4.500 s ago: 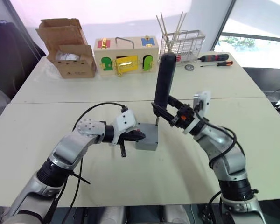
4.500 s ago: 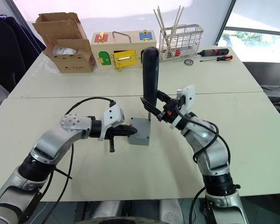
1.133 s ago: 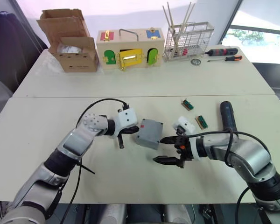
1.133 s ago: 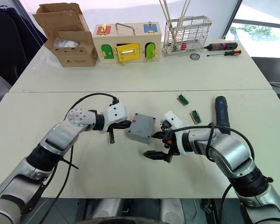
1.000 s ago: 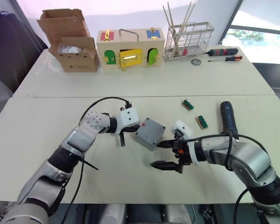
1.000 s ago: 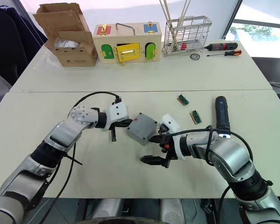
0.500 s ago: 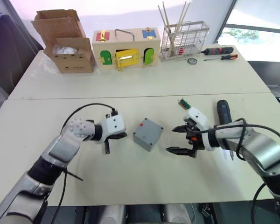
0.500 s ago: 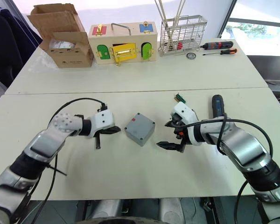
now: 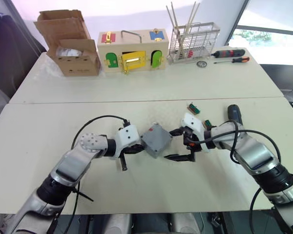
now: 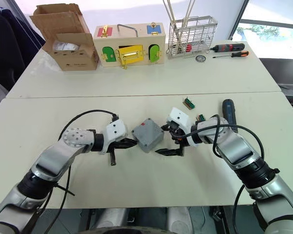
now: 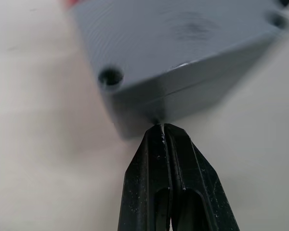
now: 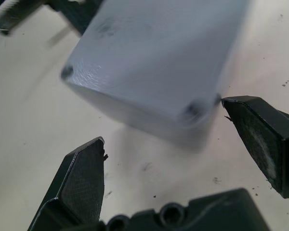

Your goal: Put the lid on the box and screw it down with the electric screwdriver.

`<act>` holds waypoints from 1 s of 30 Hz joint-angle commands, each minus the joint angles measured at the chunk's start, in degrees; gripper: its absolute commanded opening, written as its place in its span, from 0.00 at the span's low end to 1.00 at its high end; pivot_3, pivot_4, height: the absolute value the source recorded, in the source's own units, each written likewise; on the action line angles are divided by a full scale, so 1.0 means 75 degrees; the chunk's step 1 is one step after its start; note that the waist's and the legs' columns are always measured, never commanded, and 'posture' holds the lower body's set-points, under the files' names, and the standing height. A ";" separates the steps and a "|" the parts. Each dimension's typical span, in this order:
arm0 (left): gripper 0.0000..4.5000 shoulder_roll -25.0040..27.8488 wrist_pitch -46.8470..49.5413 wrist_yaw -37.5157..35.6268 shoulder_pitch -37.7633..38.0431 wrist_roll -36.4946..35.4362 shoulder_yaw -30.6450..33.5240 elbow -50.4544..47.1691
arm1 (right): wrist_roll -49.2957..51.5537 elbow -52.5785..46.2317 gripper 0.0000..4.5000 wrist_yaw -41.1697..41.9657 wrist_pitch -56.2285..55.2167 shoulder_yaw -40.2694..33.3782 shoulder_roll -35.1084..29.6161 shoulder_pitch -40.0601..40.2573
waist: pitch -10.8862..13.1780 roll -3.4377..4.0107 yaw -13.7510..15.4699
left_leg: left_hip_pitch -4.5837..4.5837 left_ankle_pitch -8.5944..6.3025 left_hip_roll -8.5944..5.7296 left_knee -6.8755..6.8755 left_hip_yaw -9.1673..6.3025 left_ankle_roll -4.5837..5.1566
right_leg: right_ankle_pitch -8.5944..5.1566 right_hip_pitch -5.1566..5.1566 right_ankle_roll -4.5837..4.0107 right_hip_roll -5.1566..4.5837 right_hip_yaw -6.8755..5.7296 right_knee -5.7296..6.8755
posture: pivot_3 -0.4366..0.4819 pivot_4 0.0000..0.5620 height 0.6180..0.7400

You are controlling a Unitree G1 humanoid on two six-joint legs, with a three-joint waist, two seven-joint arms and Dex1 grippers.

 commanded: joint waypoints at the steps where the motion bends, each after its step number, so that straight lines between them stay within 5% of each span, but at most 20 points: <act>1: 0.00 -0.0247 -0.0539 0.0207 -0.0473 0.0132 0.0082 0.0242 | 0.0197 -0.0838 1.00 0.0066 0.0268 -0.0103 0.0042 0.0211 | 0.0000 0.0000 0.0014 | 0.0000 0.0000 0.0000 0.0000 0.0000 0.0000 | 0.0000 0.0000 0.0000 0.0000 0.0001 0.0000 | 0.48 0.27 0.92; 30: 0.00 -0.0097 -0.0170 -0.0396 -0.0245 -0.0303 0.0034 -0.0393 | -0.0121 -0.0953 1.00 -0.0508 0.0845 -0.0643 -0.0008 0.0605 | 0.0000 0.0000 0.0119 | 0.0000 0.0000 -0.0001 0.0006 0.0002 -0.0001 | 0.0000 0.0003 0.0000 0.0000 0.0002 0.0001 | 0.48 0.27 0.92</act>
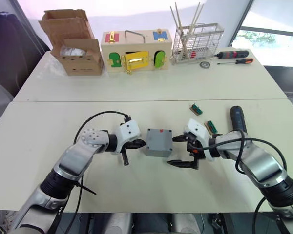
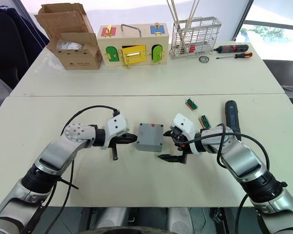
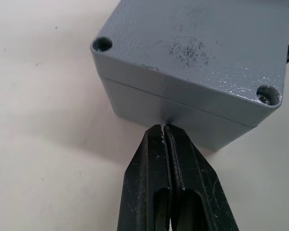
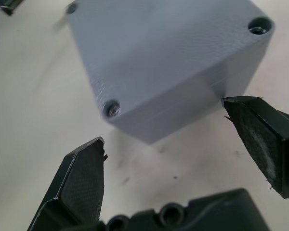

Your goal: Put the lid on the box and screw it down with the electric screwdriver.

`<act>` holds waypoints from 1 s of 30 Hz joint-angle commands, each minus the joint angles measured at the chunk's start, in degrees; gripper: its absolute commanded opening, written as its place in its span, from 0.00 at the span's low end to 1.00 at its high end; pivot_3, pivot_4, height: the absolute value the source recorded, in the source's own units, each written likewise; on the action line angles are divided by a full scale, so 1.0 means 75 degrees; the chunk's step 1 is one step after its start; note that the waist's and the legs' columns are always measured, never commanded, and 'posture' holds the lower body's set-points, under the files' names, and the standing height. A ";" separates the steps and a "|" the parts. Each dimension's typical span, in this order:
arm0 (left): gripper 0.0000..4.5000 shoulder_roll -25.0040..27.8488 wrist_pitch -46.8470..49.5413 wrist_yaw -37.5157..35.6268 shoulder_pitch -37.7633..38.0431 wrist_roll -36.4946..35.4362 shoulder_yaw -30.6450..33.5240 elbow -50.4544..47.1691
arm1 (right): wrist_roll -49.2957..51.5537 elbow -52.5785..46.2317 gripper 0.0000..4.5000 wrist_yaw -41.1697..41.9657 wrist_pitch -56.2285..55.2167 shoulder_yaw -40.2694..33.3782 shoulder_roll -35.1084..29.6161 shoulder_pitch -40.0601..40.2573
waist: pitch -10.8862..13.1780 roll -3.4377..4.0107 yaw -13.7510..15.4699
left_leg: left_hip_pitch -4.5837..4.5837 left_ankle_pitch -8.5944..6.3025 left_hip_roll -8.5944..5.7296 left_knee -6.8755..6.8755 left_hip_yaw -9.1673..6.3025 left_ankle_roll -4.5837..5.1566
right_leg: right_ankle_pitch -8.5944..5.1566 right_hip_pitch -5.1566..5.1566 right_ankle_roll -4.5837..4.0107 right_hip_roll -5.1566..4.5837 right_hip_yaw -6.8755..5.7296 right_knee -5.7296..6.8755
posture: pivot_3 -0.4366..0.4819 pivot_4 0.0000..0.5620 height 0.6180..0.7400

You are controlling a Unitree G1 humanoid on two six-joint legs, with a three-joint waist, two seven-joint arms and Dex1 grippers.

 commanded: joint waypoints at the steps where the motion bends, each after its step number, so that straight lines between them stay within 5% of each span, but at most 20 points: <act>1: 0.00 -0.0018 -0.0002 0.0012 -0.0033 -0.0121 0.0002 -0.0363 | 0.0012 -0.0118 1.00 0.0032 -0.0123 -0.0178 -0.0018 -0.0132 | 0.0000 0.0000 -0.0002 | 0.0000 0.0000 0.0000 0.0000 0.0000 0.0000 | 0.0000 0.0000 0.0000 0.0000 0.0000 0.0000 | 0.48 0.27 0.92; 7: 0.00 0.0452 0.0048 -0.0107 0.0015 -0.0111 0.0247 -0.0539 | 0.0449 -0.0502 1.00 0.0113 0.0406 -0.0842 -0.0344 0.0009 | 0.0000 0.0000 -0.0003 | 0.0000 0.0000 0.0000 0.0000 0.0000 0.0000 | 0.0000 0.0000 0.0000 0.0000 0.0000 0.0000 | 0.48 0.27 0.92; 12: 0.00 0.1100 0.0514 -0.0459 -0.0042 -0.0936 0.1158 -0.1145 | 0.1655 -0.1007 1.00 0.0089 0.1814 -0.2901 -0.1020 0.0302 | 0.0001 -0.0001 -0.0001 | -0.0001 -0.0006 0.0001 -0.0001 -0.0002 0.0010 | 0.0000 0.0001 0.0000 -0.0002 0.0001 -0.0003 | 0.48 0.27 0.92; 15: 0.00 0.0797 0.1125 -0.0498 -0.0332 -0.2071 0.1827 -0.1592 | 0.2179 -0.0703 1.00 -0.0354 0.2444 -0.4167 -0.0853 0.0344 | 0.0001 -0.0001 0.0018 | -0.0001 -0.0025 0.0003 -0.0001 -0.0003 0.0043 | 0.0000 0.0002 0.0000 -0.0002 0.0000 -0.0003 | 0.48 0.27 0.92; 22: 0.00 0.0126 0.1429 -0.0047 -0.0865 -0.2617 0.1630 -0.1546 | 0.1586 0.0263 1.00 -0.1525 0.1443 -0.3952 -0.0067 0.0195 | -0.0006 -0.0010 -0.0046 | 0.0004 -0.0003 0.0002 -0.0003 0.0007 0.0004 | 0.0000 0.0001 -0.0001 -0.0004 0.0003 0.0002 | 0.48 0.27 0.92; 29: 0.00 -0.0069 0.1234 0.0300 -0.1116 -0.2392 0.1350 -0.1134 | 0.0042 0.2919 0.55 -0.2248 -0.0966 -0.2674 0.0945 -0.1000 | -0.0004 -0.0007 -0.0074 | 0.0004 0.0002 -0.0001 -0.0007 0.0010 -0.0004 | 0.0000 -0.0004 0.0000 -0.0003 0.0008 0.0002 | 0.48 0.27 0.92; 30: 0.00 -0.0048 0.1189 0.0329 -0.1121 -0.2357 0.1329 -0.1103 | -0.0084 0.3244 0.55 -0.2299 -0.1181 -0.2594 0.1010 -0.1153 | -0.0004 -0.0008 -0.0062 | 0.0004 0.0002 -0.0003 -0.0006 0.0013 -0.0004 | 0.0000 -0.0004 0.0000 -0.0003 0.0011 0.0002 | 0.48 0.27 0.92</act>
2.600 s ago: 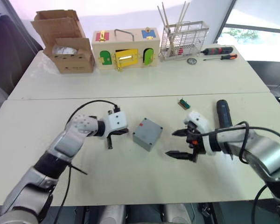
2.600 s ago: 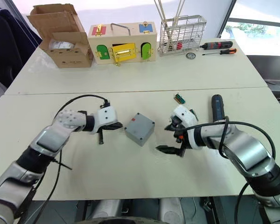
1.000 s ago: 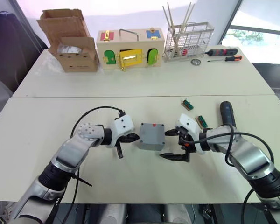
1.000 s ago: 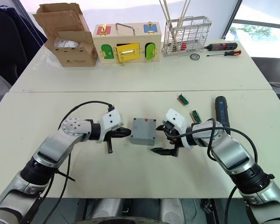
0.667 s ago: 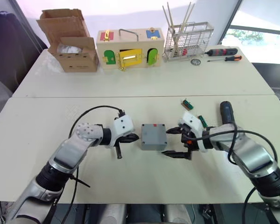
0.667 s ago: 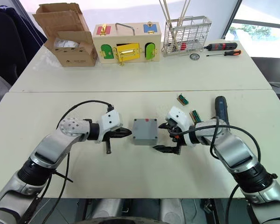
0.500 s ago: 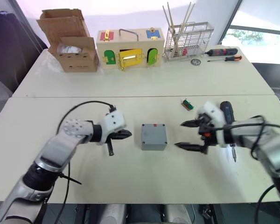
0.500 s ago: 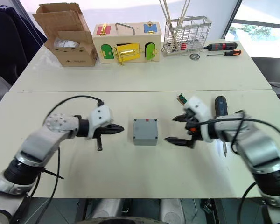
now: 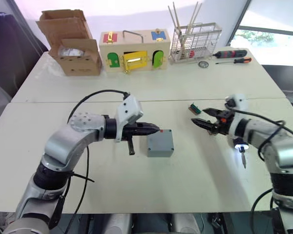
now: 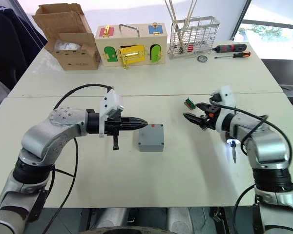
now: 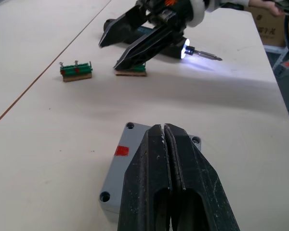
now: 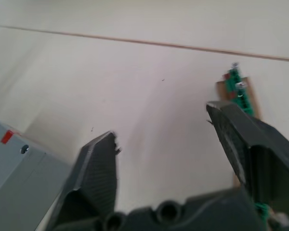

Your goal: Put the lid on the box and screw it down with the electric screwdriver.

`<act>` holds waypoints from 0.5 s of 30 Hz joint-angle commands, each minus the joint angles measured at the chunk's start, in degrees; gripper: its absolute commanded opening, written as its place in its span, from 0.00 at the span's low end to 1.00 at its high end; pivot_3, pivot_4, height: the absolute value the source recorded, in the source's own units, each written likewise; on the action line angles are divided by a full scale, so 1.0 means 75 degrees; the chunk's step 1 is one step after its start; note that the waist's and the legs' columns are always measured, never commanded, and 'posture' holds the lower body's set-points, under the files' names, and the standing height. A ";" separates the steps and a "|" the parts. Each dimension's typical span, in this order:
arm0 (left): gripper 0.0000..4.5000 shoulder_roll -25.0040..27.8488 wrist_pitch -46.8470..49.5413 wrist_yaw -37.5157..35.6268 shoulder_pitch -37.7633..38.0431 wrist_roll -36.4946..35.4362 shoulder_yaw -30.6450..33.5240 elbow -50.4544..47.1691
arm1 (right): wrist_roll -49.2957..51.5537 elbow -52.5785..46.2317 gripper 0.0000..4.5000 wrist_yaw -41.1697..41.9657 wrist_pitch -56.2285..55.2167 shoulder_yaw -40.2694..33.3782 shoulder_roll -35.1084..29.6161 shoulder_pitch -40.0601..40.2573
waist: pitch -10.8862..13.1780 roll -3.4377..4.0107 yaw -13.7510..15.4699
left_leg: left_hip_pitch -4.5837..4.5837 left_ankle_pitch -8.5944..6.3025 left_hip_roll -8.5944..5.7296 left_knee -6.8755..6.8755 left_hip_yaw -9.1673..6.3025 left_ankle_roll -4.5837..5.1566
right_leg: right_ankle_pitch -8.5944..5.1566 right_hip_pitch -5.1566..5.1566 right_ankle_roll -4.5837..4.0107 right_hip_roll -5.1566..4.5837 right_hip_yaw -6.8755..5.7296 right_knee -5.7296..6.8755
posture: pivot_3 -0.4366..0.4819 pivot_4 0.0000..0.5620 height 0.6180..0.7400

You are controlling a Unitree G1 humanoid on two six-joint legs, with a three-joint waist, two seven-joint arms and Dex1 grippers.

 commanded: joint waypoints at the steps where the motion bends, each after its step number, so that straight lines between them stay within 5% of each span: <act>1: 0.00 0.0049 -0.0218 0.0183 -0.0143 0.0111 0.0071 0.0023 | -0.0583 0.1009 0.55 -0.0247 -0.1014 0.0136 0.0146 -0.0604 | 0.0000 0.0000 0.0019 | -0.0001 0.0000 0.0000 0.0000 -0.0002 0.0000 | 0.0000 0.0000 0.0000 0.0000 -0.0001 -0.0001 | 0.48 0.27 0.92; 15: 0.00 0.0418 -0.0140 0.0472 0.0251 0.0049 0.0123 -0.0250 | -0.1169 0.3038 0.55 -0.0264 -0.2101 0.0366 0.0700 -0.1494 | 0.0000 0.0000 -0.0074 | -0.0002 0.0001 0.0001 -0.0003 -0.0004 -0.0002 | 0.0000 -0.0001 0.0000 0.0000 -0.0001 -0.0003 | 0.48 0.27 0.92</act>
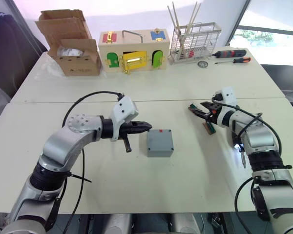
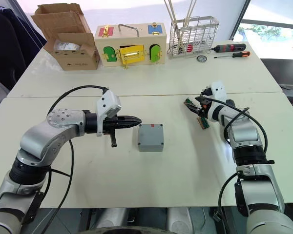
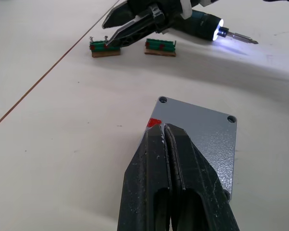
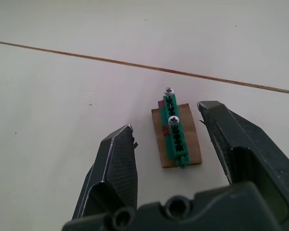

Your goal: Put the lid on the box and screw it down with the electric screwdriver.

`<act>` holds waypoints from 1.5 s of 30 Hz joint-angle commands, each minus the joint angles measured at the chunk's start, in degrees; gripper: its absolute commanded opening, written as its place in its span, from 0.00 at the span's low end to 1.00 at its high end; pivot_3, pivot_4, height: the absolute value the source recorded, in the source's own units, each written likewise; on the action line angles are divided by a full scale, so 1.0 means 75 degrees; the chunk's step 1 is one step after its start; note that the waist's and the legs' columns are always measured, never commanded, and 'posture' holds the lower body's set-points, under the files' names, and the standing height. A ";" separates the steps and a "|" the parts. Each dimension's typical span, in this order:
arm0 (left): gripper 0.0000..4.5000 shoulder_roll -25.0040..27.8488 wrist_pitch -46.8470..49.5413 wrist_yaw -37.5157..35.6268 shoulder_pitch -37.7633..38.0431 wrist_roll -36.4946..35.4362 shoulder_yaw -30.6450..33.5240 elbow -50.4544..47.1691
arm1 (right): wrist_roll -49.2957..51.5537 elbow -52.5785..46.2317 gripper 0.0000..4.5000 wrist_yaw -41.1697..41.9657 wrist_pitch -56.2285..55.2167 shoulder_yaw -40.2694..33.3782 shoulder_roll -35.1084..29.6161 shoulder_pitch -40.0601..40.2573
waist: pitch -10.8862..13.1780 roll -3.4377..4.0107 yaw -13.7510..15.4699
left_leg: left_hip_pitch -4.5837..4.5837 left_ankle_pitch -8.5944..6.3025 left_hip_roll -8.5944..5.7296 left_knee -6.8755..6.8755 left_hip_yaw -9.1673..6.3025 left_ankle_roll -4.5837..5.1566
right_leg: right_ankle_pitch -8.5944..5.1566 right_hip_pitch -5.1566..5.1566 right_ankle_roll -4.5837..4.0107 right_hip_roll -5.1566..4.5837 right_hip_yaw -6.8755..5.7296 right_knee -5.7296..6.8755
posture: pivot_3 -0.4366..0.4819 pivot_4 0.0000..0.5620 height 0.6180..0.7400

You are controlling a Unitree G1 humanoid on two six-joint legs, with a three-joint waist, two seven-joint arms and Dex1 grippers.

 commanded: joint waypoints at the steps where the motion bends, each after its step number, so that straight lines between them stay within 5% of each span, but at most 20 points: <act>1: 0.00 0.0059 -0.0064 0.0063 0.0042 -0.0065 0.0121 -0.0252 | -0.0035 0.0018 0.55 -0.0022 -0.0192 -0.0099 0.0108 -0.0230 | 0.0000 0.0000 -0.0042 | 0.0000 0.0000 0.0000 0.0000 -0.0001 0.0000 | 0.0000 0.0000 0.0000 0.0000 -0.0001 0.0000 | 0.48 0.27 0.92; 5: 0.00 0.0063 -0.0075 0.0115 0.0096 -0.0054 0.0097 -0.0301 | -0.0067 0.0089 0.37 -0.0012 -0.0214 -0.0119 0.0173 -0.0248 | 0.0000 0.0000 -0.0066 | 0.0000 0.0000 0.0000 -0.0004 -0.0001 0.0000 | 0.0000 -0.0002 0.0000 0.0000 -0.0001 0.0000 | 0.48 0.27 0.92; 8: 0.00 0.0085 -0.0087 0.0139 0.0113 -0.0035 0.0080 -0.0324 | -0.0132 0.0109 0.04 -0.0018 -0.0198 -0.0090 0.0177 -0.0243 | 0.0000 0.0000 -0.0064 | 0.0000 0.0000 0.0000 -0.0004 -0.0002 0.0000 | 0.0000 -0.0002 0.0000 0.0000 -0.0001 0.0000 | 0.48 0.27 0.92; 9: 0.00 0.0086 -0.0091 0.0154 0.0108 -0.0026 0.0071 -0.0327 | -0.0184 0.0135 0.01 -0.0036 -0.0214 -0.0069 0.0176 -0.0244 | 0.0000 0.0000 -0.0064 | 0.0000 0.0000 0.0000 -0.0004 -0.0002 0.0000 | 0.0000 -0.0002 0.0000 0.0000 -0.0001 0.0000 | 0.48 0.27 0.92; 32: 0.00 0.0028 -0.0352 0.0116 0.0051 0.0060 -0.0075 -0.0089 | 0.0171 -0.0643 0.01 -0.0126 0.0341 -0.0529 0.0170 -0.0206 | 0.0000 0.0001 -0.0066 | 0.0000 0.0000 0.0000 -0.0004 -0.0001 0.0000 | 0.0000 -0.0003 0.0000 0.0000 0.0000 0.0001 | 0.48 0.27 0.92; 35: 0.00 0.0033 -0.0408 0.0132 0.0083 0.0123 -0.0154 -0.0083 | 0.0093 -0.0551 0.19 -0.0166 0.0341 -0.0490 0.0164 -0.0136 | 0.0000 0.0001 -0.0066 | 0.0000 0.0000 0.0000 -0.0004 -0.0001 0.0000 | 0.0000 -0.0003 0.0000 0.0000 0.0000 0.0001 | 0.48 0.27 0.92; 39: 0.00 0.0062 -0.0415 0.0123 0.0128 0.0136 -0.0168 -0.0111 | 0.0075 -0.0407 0.63 -0.0181 0.0383 -0.0482 0.0182 -0.0154 | 0.0000 0.0001 -0.0069 | 0.0000 0.0000 0.0000 -0.0004 -0.0001 0.0000 | 0.0000 -0.0003 0.0000 0.0000 0.0000 0.0001 | 0.48 0.27 0.92; 45: 0.00 0.0053 -0.0404 0.0139 0.0149 0.0166 -0.0161 -0.0127 | 0.0051 -0.0157 0.63 -0.0143 0.0330 -0.0430 0.0253 -0.0184 | 0.0000 0.0001 -0.0065 | 0.0000 0.0000 0.0000 -0.0004 -0.0001 0.0000 | 0.0000 -0.0003 0.0000 0.0000 0.0000 0.0001 | 0.48 0.27 0.92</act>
